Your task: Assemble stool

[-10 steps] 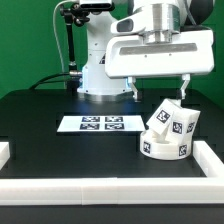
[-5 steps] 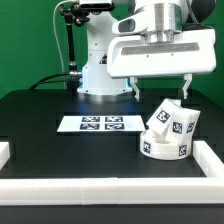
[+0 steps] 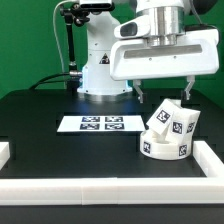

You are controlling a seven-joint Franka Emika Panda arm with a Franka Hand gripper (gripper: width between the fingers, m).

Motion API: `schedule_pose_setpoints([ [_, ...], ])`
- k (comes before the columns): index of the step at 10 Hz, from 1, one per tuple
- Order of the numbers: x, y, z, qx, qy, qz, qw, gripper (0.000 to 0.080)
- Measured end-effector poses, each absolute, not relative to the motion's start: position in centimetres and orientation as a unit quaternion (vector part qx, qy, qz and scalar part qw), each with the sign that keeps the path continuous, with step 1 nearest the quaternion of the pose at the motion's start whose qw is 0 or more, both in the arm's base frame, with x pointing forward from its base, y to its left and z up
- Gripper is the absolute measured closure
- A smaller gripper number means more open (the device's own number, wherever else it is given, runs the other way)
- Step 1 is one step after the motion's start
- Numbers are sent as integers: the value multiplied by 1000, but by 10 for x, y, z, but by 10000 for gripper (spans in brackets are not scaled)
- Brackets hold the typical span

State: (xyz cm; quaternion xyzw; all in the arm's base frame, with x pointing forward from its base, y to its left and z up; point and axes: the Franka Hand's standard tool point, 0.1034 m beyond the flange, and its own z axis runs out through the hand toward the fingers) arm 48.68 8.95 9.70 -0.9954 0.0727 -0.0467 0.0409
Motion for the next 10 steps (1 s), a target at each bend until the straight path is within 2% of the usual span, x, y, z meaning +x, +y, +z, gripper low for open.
schedule_pose_setpoints([
  [2, 487, 87, 95, -996, 75, 1, 45, 151],
  [10, 479, 101, 84, -997, 63, -19, 37, 151],
])
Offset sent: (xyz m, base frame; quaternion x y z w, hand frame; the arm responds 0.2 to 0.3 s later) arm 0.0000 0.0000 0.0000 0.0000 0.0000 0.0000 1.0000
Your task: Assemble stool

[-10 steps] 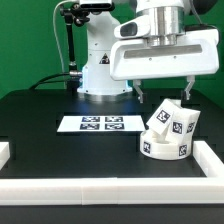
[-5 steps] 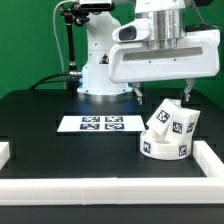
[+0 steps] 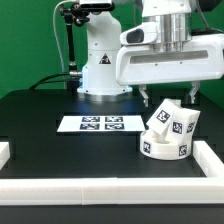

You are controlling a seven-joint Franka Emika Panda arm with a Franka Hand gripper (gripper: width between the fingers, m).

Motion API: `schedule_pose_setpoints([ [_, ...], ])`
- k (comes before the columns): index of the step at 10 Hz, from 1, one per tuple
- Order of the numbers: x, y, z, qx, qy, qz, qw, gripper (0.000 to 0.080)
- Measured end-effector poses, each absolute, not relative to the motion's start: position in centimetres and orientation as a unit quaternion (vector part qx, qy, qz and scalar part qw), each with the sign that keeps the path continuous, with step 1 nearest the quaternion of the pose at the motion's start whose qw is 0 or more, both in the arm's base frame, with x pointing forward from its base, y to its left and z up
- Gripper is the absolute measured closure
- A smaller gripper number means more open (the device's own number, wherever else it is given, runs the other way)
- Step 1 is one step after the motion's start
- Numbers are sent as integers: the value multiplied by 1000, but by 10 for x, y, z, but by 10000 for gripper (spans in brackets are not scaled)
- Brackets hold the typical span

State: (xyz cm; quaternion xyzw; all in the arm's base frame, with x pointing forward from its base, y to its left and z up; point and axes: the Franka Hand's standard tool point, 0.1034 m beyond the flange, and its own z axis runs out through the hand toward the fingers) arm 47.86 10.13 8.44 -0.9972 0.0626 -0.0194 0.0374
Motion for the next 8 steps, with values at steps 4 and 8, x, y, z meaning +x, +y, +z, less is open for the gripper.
schedule_pose_setpoints([
  [4, 480, 100, 77, -998, 56, -28, 31, 151],
  [8, 484, 89, 77, -998, 54, -31, 30, 284],
])
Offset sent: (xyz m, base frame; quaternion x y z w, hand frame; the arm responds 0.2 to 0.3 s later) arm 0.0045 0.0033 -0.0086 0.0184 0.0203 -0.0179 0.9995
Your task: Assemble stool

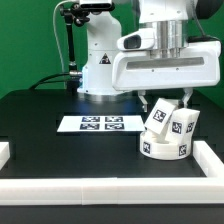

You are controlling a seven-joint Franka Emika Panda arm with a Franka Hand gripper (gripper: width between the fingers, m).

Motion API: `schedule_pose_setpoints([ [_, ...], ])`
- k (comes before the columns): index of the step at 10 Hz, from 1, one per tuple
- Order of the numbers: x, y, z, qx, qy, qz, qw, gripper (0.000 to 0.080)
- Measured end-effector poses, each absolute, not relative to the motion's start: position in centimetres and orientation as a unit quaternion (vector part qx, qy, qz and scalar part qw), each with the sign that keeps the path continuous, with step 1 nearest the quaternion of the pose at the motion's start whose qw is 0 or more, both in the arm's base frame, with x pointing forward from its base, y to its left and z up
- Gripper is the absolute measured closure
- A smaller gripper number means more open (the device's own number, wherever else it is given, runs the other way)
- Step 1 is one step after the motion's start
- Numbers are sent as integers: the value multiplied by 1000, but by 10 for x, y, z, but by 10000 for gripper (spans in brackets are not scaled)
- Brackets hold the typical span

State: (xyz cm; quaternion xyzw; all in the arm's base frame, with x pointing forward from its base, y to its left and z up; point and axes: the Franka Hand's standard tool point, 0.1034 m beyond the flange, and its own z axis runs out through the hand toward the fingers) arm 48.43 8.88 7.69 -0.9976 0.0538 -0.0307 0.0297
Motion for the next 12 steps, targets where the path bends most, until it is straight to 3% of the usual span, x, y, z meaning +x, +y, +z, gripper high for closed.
schedule_pose_setpoints([
  [1, 487, 87, 80, -997, 56, -34, 31, 412],
  [6, 488, 86, 80, -997, 57, -34, 31, 423],
  [12, 505, 59, 79, -994, 93, 26, 43, 448],
])
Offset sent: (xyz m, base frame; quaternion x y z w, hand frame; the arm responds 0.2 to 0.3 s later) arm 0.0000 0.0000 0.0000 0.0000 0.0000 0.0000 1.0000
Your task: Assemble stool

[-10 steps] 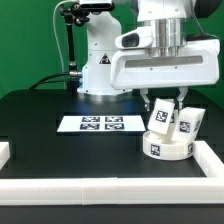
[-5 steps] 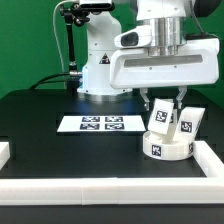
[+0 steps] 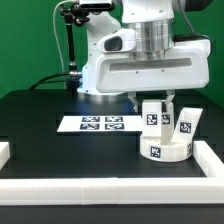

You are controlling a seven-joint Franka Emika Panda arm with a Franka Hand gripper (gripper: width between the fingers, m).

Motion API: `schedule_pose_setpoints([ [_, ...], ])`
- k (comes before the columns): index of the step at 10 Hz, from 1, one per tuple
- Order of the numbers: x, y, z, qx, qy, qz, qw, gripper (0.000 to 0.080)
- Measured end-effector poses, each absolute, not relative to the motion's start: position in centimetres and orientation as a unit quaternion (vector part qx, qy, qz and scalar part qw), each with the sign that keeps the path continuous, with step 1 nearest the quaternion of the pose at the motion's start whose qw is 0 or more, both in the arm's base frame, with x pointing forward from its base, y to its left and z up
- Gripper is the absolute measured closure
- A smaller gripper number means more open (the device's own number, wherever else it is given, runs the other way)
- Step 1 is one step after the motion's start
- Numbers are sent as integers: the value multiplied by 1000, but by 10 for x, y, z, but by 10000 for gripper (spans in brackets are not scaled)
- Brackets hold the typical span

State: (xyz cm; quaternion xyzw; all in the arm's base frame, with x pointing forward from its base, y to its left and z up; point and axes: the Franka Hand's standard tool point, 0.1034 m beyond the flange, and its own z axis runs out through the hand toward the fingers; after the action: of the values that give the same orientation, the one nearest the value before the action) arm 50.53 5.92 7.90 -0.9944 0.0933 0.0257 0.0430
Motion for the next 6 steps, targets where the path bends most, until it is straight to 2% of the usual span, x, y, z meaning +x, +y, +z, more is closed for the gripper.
schedule_pose_setpoints([
  [6, 509, 54, 78, -994, 98, 25, 42, 453],
])
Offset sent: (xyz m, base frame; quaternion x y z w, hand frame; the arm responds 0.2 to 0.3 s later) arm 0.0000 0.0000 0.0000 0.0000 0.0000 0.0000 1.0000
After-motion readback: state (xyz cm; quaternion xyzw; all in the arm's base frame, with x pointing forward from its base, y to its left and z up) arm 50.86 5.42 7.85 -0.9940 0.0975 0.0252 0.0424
